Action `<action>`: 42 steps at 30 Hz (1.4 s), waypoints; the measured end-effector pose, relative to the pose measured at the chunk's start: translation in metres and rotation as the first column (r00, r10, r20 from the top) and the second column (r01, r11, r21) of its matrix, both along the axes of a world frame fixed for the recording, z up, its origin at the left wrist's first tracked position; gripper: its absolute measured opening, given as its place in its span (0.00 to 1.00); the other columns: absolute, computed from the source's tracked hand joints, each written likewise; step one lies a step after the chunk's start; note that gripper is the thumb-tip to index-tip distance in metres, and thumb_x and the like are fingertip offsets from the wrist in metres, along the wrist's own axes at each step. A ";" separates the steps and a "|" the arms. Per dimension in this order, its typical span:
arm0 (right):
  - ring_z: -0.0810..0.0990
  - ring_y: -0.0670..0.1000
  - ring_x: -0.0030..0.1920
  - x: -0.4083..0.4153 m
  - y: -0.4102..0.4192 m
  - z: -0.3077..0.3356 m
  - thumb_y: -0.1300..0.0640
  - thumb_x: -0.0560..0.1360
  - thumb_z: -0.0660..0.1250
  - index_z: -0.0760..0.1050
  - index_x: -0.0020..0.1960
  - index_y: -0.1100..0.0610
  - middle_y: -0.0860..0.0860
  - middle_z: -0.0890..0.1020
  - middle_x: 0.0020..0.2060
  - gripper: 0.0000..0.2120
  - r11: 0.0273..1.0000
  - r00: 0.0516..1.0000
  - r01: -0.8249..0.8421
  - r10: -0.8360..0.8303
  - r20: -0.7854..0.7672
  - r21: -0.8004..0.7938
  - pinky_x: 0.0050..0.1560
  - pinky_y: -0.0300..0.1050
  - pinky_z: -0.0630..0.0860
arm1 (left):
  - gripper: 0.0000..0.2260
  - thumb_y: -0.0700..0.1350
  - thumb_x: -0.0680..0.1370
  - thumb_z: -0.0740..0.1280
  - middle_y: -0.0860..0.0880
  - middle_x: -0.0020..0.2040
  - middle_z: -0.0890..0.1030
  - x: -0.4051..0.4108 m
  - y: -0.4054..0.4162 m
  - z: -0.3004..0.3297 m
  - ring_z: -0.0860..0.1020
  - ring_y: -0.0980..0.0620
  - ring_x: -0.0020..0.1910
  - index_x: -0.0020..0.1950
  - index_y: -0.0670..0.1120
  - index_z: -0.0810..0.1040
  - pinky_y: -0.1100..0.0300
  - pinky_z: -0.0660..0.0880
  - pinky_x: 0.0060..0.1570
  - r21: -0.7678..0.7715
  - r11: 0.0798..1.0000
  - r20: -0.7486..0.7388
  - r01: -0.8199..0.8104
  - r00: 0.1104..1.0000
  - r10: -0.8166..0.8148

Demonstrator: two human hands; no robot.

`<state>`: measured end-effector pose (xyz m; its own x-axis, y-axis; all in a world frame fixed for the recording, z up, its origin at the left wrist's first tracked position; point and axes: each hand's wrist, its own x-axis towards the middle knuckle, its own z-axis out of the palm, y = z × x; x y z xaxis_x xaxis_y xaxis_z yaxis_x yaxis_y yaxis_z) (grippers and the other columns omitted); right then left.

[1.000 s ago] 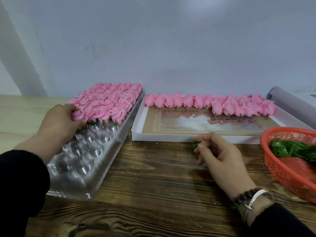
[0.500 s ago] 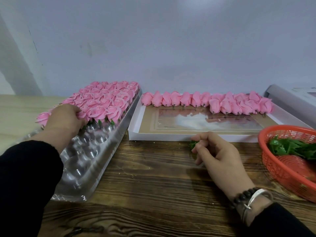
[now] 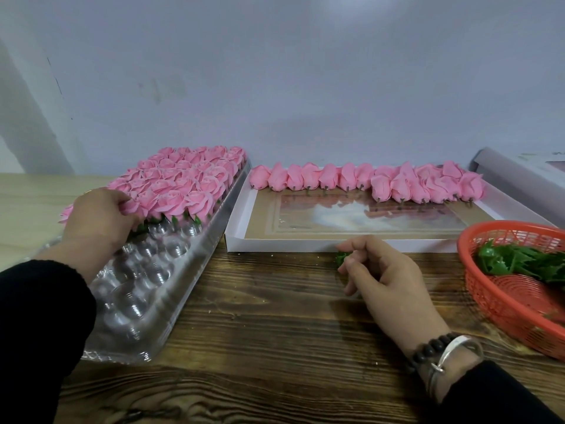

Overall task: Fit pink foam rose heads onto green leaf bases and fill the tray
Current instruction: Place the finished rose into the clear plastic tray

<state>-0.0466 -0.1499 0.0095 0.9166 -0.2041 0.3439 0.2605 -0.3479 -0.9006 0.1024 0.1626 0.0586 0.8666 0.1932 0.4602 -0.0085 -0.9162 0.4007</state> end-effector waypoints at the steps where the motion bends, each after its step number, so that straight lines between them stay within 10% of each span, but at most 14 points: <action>1: 0.77 0.44 0.28 0.000 0.000 0.000 0.67 0.75 0.63 0.76 0.42 0.47 0.52 0.78 0.34 0.15 1.000 1.000 -0.001 0.001 0.000 0.002 0.33 0.35 0.75 | 0.09 0.34 0.71 0.71 0.34 0.45 0.81 0.000 0.000 0.000 0.77 0.37 0.49 0.50 0.32 0.80 0.53 0.70 0.50 0.002 1.000 -0.001 0.002 1.000 -0.002; 21: 0.78 0.46 0.30 0.002 -0.002 -0.002 0.65 0.74 0.63 0.77 0.42 0.46 0.49 0.79 0.35 0.14 1.000 1.000 0.010 -0.010 -0.015 -0.009 0.36 0.38 0.76 | 0.13 0.36 0.70 0.73 0.33 0.50 0.80 0.001 0.006 0.010 0.76 0.36 0.51 0.52 0.32 0.79 0.51 0.70 0.53 0.025 1.000 -0.055 -0.011 0.998 0.013; 35: 0.78 0.46 0.30 0.000 -0.001 -0.001 0.65 0.74 0.64 0.77 0.42 0.47 0.52 0.79 0.35 0.13 1.000 1.000 0.018 -0.018 -0.011 -0.020 0.35 0.37 0.76 | 0.06 0.35 0.73 0.69 0.40 0.34 0.75 -0.006 -0.002 -0.007 0.69 0.45 0.34 0.37 0.37 0.74 0.56 0.63 0.37 0.030 0.999 -0.124 0.012 0.992 -0.008; 42: 0.76 0.47 0.29 0.001 0.000 -0.002 0.67 0.74 0.63 0.77 0.41 0.48 0.50 0.78 0.32 0.14 1.000 1.000 0.012 -0.012 -0.005 0.025 0.35 0.43 0.76 | 0.18 0.45 0.75 0.66 0.33 0.54 0.78 -0.021 -0.010 -0.002 0.73 0.35 0.56 0.63 0.38 0.72 0.47 0.69 0.53 0.299 0.953 -0.139 -0.037 0.987 0.082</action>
